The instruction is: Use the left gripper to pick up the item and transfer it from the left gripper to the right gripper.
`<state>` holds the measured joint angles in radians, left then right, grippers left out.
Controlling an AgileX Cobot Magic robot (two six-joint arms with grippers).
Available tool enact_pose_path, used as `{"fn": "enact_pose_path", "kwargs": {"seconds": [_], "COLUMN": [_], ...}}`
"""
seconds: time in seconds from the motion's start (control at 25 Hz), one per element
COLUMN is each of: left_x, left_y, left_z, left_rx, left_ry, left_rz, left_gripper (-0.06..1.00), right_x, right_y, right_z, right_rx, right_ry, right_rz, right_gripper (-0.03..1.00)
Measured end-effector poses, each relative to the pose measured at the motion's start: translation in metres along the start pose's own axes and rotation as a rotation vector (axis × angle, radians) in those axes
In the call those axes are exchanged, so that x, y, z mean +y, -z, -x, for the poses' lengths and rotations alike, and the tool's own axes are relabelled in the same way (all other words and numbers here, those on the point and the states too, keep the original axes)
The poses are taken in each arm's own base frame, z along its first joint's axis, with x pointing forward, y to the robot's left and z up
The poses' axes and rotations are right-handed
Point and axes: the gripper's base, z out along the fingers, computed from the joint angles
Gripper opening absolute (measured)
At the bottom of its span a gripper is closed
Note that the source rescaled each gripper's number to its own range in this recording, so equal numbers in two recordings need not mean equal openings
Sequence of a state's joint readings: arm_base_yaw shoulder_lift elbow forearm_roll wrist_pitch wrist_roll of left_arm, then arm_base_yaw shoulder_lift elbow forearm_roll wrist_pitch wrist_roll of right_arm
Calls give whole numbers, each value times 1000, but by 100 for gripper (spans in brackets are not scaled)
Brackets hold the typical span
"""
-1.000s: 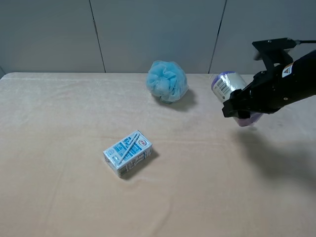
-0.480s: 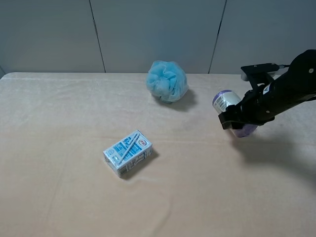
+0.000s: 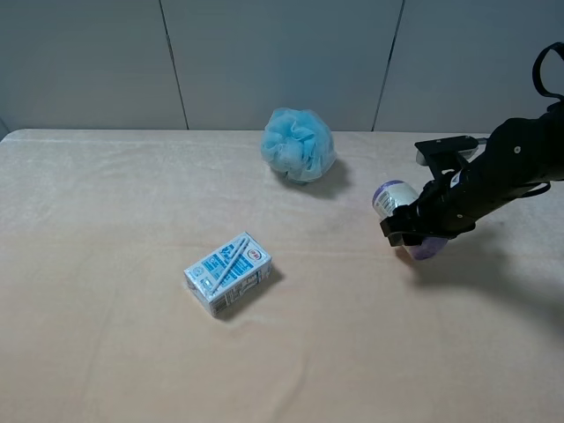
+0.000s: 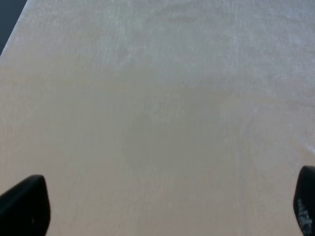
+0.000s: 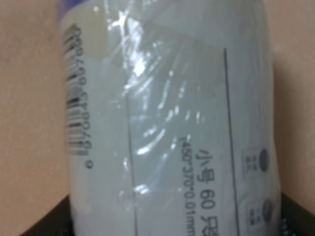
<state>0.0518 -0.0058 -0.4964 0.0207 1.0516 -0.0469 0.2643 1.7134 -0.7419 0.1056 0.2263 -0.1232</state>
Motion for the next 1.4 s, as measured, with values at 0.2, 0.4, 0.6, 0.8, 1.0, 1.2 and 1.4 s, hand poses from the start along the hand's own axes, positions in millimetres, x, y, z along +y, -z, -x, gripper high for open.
{"fn": "enact_pose_path", "kwargs": {"seconds": [0.2, 0.4, 0.6, 0.8, 1.0, 1.2, 1.4], "left_x": [0, 0, 0, 0, 0, 0, 0], "left_y": [0, 0, 0, 0, 0, 0, 0], "left_z": [0, 0, 0, 0, 0, 0, 0], "left_rx": [0, 0, 0, 0, 0, -1, -1], "left_ry": [0, 0, 0, 0, 0, 0, 0], "left_rz": [0, 0, 0, 0, 0, 0, 0], "left_gripper": [98, 98, 98, 98, 98, 98, 98], "right_x": [0, 0, 0, 2, 4, 9, 13], "right_y": [0, 0, 3, 32, 78, 135, 195], "right_z": [0, 1, 2, 17, 25, 16, -6], "right_rx": [-3, -4, -3, -22, -11, -56, -143], "right_ry": [0, -4, -7, -2, 7, -5, -19], "right_rz": [0, 0, 1, 13, 32, 63, 94], "right_gripper": [25, 95, 100, 100, 100, 100, 100]}}
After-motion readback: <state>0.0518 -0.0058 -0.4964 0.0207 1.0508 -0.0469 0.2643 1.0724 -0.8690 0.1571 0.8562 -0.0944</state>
